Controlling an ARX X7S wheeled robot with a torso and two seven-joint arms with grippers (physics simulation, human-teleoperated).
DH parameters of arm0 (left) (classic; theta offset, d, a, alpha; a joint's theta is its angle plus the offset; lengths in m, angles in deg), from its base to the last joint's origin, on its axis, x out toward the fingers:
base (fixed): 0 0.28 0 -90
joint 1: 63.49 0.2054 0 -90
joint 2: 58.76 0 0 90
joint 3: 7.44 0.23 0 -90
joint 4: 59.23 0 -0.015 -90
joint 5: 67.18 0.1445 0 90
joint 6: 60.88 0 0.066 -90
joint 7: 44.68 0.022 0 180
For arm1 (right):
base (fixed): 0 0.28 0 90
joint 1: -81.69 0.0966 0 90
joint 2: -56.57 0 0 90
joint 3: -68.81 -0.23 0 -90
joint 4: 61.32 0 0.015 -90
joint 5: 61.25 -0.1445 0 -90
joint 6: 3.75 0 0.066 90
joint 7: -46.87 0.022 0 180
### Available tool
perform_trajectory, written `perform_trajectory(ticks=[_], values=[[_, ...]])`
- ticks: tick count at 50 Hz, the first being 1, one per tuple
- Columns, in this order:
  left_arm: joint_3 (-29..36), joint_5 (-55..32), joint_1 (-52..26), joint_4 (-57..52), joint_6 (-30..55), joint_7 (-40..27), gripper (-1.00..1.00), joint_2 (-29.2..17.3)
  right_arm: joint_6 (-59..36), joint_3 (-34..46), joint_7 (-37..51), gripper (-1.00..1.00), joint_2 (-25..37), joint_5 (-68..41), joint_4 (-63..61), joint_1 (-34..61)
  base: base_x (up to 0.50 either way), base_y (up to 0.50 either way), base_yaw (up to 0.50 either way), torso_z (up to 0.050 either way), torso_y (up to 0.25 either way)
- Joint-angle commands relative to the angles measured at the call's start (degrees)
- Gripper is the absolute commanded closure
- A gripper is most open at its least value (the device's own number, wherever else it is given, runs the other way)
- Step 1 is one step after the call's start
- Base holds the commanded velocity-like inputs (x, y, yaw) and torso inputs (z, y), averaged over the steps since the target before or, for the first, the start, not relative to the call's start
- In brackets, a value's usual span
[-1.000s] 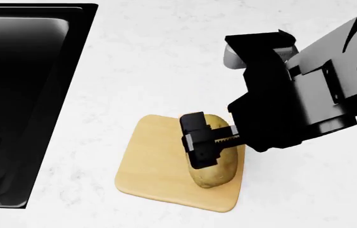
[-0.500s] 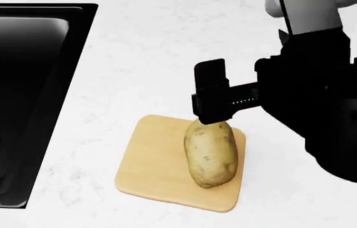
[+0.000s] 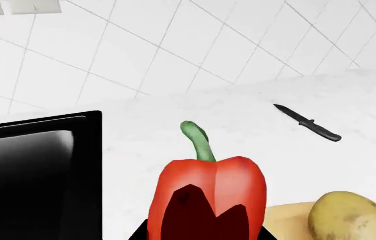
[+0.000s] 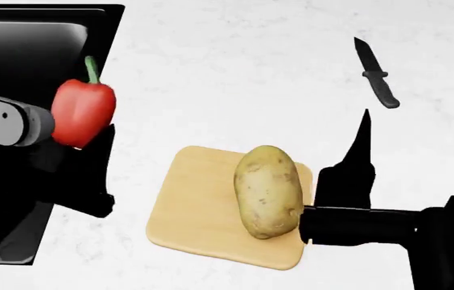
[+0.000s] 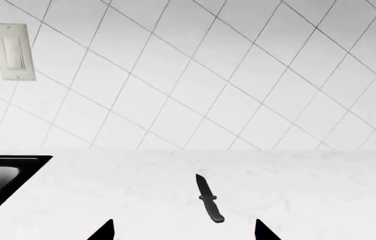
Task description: Pick the vegetables from the sink and place them on the cutting board.
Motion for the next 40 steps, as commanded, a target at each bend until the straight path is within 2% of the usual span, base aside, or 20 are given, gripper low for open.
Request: perform_trajectory(ticks=[1,4,7,11,29,40], values=[[4.2,-2.4,-4.0,2.5,2.4,-0.8,1.00,10.7,7.6,-5.0,2.3,-1.00,5.5,1.7,-6.8,-7.0,0.00,0.00,0.00,0.000,0.000],[4.9,-4.2,-4.0,4.0,3.1,-0.9,1.00,12.2,11.1,-6.5,-0.3,-1.00,4.3,2.6,-7.2,-8.2,0.00,0.00,0.00,0.000,0.000],[5.7,-3.9,-3.7,5.5,3.3,-0.8,1.00,13.6,9.0,-5.3,0.7,-1.00,3.4,-0.1,-7.7,-4.2,0.00,0.00,0.00,0.000,0.000],[6.6,-3.3,-3.4,5.9,3.7,-0.2,1.00,14.5,7.8,-4.3,0.8,-1.00,3.1,0.6,-7.3,-4.4,0.00,0.00,0.00,0.000,0.000],[8.6,-2.2,-2.2,7.3,4.6,0.8,1.00,15.5,7.8,-4.4,0.9,-1.00,5.9,-0.1,-7.7,-5.7,0.00,0.00,0.00,0.000,0.000],[9.2,-1.3,-1.7,7.3,4.6,0.6,1.00,15.8,7.0,-3.7,0.9,-1.00,4.5,-0.4,-7.5,-5.0,0.00,0.00,0.00,0.000,0.000]])
